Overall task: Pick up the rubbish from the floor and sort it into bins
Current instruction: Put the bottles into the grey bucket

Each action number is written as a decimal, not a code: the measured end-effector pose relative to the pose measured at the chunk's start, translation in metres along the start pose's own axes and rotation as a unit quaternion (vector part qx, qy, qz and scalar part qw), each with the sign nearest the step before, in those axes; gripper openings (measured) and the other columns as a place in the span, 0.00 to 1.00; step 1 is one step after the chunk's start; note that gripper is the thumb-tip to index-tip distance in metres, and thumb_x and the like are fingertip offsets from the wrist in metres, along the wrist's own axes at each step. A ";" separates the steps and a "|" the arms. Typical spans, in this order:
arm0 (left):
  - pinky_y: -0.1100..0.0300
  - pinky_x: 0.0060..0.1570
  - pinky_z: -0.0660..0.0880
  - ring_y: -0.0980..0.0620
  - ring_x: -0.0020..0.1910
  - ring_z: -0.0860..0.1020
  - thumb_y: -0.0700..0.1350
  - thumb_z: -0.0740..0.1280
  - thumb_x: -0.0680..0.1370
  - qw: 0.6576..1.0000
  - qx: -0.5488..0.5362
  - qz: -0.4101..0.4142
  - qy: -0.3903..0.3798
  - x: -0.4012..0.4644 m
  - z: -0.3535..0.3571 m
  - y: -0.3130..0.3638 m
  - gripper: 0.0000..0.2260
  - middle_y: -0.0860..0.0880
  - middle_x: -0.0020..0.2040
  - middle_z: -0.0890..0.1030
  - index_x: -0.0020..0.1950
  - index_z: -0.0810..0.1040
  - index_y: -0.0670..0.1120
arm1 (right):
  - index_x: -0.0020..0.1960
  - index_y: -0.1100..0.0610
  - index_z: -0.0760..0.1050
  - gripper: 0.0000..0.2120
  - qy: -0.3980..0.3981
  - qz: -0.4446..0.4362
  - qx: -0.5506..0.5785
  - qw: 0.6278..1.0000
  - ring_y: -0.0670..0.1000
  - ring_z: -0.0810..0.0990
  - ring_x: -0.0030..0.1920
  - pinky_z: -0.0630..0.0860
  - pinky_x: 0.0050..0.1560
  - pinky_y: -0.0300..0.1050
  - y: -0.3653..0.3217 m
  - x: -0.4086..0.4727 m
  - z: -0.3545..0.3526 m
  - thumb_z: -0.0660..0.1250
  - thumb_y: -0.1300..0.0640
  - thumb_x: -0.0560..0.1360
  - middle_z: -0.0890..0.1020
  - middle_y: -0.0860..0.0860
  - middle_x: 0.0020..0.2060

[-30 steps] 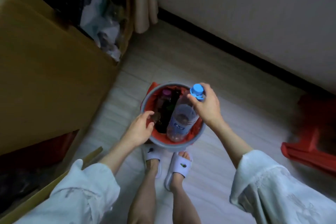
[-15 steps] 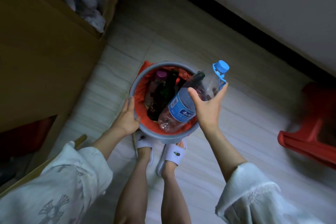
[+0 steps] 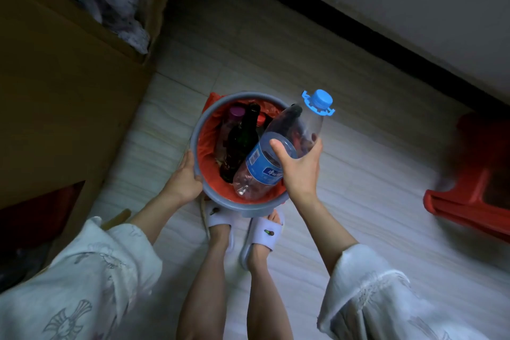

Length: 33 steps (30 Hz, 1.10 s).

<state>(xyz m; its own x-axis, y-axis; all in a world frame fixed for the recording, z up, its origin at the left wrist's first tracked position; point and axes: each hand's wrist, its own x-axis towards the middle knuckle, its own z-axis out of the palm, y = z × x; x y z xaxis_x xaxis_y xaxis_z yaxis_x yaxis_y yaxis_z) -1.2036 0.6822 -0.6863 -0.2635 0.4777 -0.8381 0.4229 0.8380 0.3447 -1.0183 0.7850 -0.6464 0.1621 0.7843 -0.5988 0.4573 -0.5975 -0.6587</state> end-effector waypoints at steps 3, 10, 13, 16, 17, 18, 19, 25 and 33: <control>0.61 0.70 0.55 0.48 0.75 0.55 0.37 0.58 0.79 1.000 -0.004 0.015 0.000 -0.001 0.000 -0.001 0.30 0.45 0.77 0.50 0.76 0.45 0.41 | 0.69 0.54 0.61 0.39 0.006 -0.029 -0.009 1.000 0.50 0.71 0.65 0.69 0.67 0.51 0.003 0.006 0.005 0.75 0.46 0.65 0.72 0.50 0.64; 0.59 0.66 0.63 0.45 0.72 0.64 0.37 0.57 0.79 1.000 -0.006 -0.010 -0.006 -0.007 -0.006 0.002 0.30 0.46 0.76 0.57 0.77 0.48 0.46 | 0.75 0.53 0.54 0.46 -0.177 -0.108 -0.109 0.972 0.51 0.64 0.71 0.63 0.69 0.44 0.002 0.004 0.031 0.76 0.49 0.66 0.65 0.53 0.71; 0.57 0.58 0.69 0.41 0.63 0.72 0.38 0.56 0.79 1.000 0.010 -0.025 -0.009 -0.005 -0.013 0.007 0.28 0.41 0.71 0.67 0.77 0.50 0.48 | 0.76 0.54 0.52 0.43 -0.158 -0.081 -0.141 0.974 0.55 0.64 0.71 0.63 0.68 0.47 0.008 0.020 0.035 0.73 0.48 0.69 0.64 0.56 0.71; 0.55 0.60 0.69 0.40 0.64 0.72 0.39 0.56 0.79 0.999 0.009 -0.037 0.004 0.000 -0.017 0.004 0.26 0.39 0.69 0.70 0.76 0.54 0.47 | 0.77 0.54 0.50 0.44 -0.172 -0.079 -0.250 0.950 0.57 0.61 0.71 0.62 0.70 0.50 0.014 0.031 0.027 0.70 0.43 0.70 0.62 0.56 0.71; 0.55 0.59 0.69 0.40 0.63 0.73 0.38 0.56 0.79 0.999 -0.001 -0.032 0.009 0.001 -0.017 0.002 0.25 0.39 0.67 0.72 0.76 0.56 0.47 | 0.77 0.54 0.49 0.45 -0.176 -0.082 -0.283 0.939 0.57 0.60 0.72 0.61 0.70 0.51 0.016 0.030 0.023 0.69 0.41 0.70 0.61 0.56 0.71; 0.55 0.59 0.70 0.40 0.61 0.74 0.37 0.56 0.78 0.999 -0.020 -0.027 0.015 0.001 -0.016 0.001 0.24 0.40 0.65 0.74 0.75 0.59 0.46 | 0.77 0.54 0.50 0.45 -0.168 -0.083 -0.297 0.936 0.56 0.60 0.72 0.61 0.70 0.51 0.017 0.027 0.019 0.69 0.40 0.70 0.61 0.55 0.71; 0.54 0.58 0.70 0.41 0.60 0.75 0.36 0.56 0.78 0.998 -0.051 -0.028 0.023 0.002 -0.016 0.002 0.23 0.40 0.64 0.75 0.74 0.62 0.45 | 0.76 0.54 0.52 0.43 -0.149 -0.084 -0.296 0.940 0.56 0.60 0.72 0.62 0.70 0.51 0.018 0.024 0.016 0.68 0.39 0.70 0.63 0.55 0.71; 0.72 0.38 0.74 0.54 0.45 0.75 0.28 0.53 0.77 0.952 -0.299 -0.071 0.010 -0.004 -0.017 0.024 0.19 0.47 0.54 0.75 0.64 0.71 0.41 | 0.72 0.62 0.61 0.22 -0.012 0.009 -0.231 0.973 0.60 0.64 0.69 0.59 0.69 0.49 0.032 0.028 -0.021 0.56 0.60 0.79 0.67 0.61 0.68; 0.62 0.38 0.69 0.63 0.34 0.77 0.26 0.49 0.72 0.937 -0.333 -0.104 -0.024 -0.003 -0.017 0.029 0.23 0.57 0.35 0.80 0.50 0.73 0.51 | 0.55 0.55 0.73 0.20 -0.110 0.178 -0.059 0.976 0.53 0.75 0.47 0.76 0.58 0.57 0.038 0.047 -0.031 0.50 0.72 0.72 0.77 0.54 0.48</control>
<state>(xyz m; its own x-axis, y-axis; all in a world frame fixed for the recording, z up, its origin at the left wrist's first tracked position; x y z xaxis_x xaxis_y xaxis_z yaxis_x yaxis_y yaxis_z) -1.2051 0.7096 -0.6661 -0.2341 0.2863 -0.9291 -0.2726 0.8980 0.3454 -0.9655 0.8044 -0.6857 0.1432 0.4683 -0.8719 0.5055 -0.7920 -0.3424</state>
